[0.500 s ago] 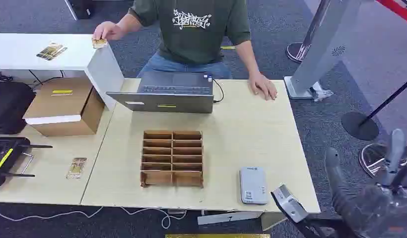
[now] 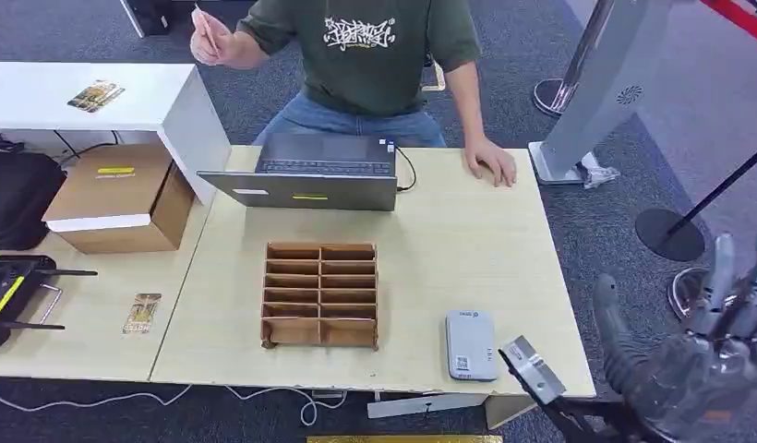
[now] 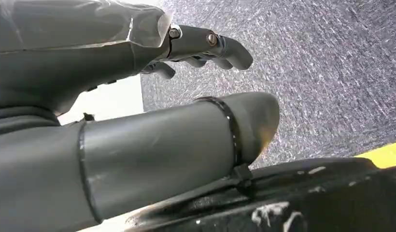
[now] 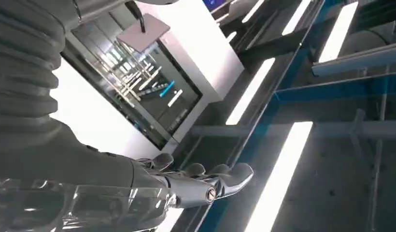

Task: Pass the card to the sensor for recognition and then transmit it.

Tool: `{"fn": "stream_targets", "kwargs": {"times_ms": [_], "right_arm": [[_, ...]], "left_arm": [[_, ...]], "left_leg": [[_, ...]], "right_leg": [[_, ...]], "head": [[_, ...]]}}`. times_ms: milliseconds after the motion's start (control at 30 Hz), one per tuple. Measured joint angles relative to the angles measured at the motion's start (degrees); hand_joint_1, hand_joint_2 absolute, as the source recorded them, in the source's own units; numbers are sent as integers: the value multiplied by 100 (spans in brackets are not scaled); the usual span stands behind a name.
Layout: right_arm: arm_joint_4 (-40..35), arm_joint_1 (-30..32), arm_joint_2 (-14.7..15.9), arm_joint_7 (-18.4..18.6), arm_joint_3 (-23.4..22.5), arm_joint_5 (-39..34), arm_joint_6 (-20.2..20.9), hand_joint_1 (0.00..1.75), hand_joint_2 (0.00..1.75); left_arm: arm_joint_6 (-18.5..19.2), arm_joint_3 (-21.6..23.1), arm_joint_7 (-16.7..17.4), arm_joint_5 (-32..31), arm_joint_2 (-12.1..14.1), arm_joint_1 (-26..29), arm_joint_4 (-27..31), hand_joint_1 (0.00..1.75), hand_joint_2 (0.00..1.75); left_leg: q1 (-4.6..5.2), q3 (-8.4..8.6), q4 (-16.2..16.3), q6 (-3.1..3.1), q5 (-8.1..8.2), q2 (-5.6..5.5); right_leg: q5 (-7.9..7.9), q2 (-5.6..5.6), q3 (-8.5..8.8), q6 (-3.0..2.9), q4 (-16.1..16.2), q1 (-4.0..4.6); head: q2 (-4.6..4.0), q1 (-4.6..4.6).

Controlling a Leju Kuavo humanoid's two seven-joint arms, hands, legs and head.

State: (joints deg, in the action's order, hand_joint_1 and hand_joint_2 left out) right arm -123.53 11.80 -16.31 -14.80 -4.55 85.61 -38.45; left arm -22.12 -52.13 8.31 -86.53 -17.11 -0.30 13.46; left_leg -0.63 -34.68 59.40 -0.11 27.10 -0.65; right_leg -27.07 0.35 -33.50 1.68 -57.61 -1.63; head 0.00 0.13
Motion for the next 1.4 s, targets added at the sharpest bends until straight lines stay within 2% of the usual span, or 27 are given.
{"fn": "stream_targets", "kwargs": {"times_ms": [100, 233, 367, 533, 600, 900, 1067, 1133, 1233, 1400], "right_arm": [[252, -84, 22, 142, 180, -4, 0, 0, 175], [880, -413, 155, 714, 692, -26, 0, 0, 175], [1415, -908, 234, 874, 999, -57, 0, 0, 175], [2318, -1777, 378, 1097, 1411, -111, 26, 0, 175], [2663, -2156, 435, 1137, 1572, -291, 199, 0, 175], [4260, -3913, 535, 1329, 2313, -627, 1474, 0, 175], [5124, -4756, 500, 1381, 2632, -783, 1915, 0, 175], [5439, -5035, 450, 1405, 2727, -861, 2009, 0, 175], [5795, -5335, 365, 1405, 2844, -1021, 2098, 0, 175], [6148, -5592, 253, 1392, 3025, -1113, 2114, 0, 175]], "left_arm": [[0, 0, -22, 18, 0, 0, 0, 0, 0], [52, 0, -4, -56, 0, -13, 0, 0, 0], [127, 15, 15, -219, 13, -30, 0, 0, 0], [288, 271, 19, -223, 81, -107, 0, 0, 0], [313, 383, 48, -223, 90, -121, 0, 0, 0], [308, 815, -11, -223, 184, -136, 0, 0, 0], [330, 892, -4, -216, 212, -156, -2, 0, 0], [332, 900, -11, -212, 219, -171, -2, 0, 0], [328, 911, -197, -197, 258, -176, -17, 0, 0], [328, 911, -264, -184, 328, -175, -35, 0, 0]], "left_leg": [[-1, -1, -1, 0, 0, 1], [-1, 3, -1, -2, -2, 1], [-1, 6, -1, -3, -3, 2], [-1, 6, -1, -2, -12, 1], [-1, 7, -1, -2, -12, 5], [-2, 8, 0, -7, -17, 8], [-2, 6, 0, -7, -18, 3], [-2, 6, 0, -7, -18, 2], [-2, 4, 0, -7, -17, 1], [-2, 3, 0, -7, -17, -1]], "right_leg": [[0, 2, 2, 0, 0, 1], [0, 0, 3, 0, -1, 1], [3, 6, 4, -3, -3, 1], [6, 3, 5, -3, -4, 1], [8, 11, 5, -3, -5, 0], [9, 13, 3, -4, -8, 1], [9, 9, 3, -4, -10, 1], [9, 8, 2, -4, -10, 1], [8, 6, 2, -4, -10, 1], [8, 4, 1, -3, -10, 1]], "head": [[0, 2], [0, 0], [0, 0], [0, 0], [0, -2], [0, -2], [0, 0], [0, 0], [0, 0], [0, 0]]}}
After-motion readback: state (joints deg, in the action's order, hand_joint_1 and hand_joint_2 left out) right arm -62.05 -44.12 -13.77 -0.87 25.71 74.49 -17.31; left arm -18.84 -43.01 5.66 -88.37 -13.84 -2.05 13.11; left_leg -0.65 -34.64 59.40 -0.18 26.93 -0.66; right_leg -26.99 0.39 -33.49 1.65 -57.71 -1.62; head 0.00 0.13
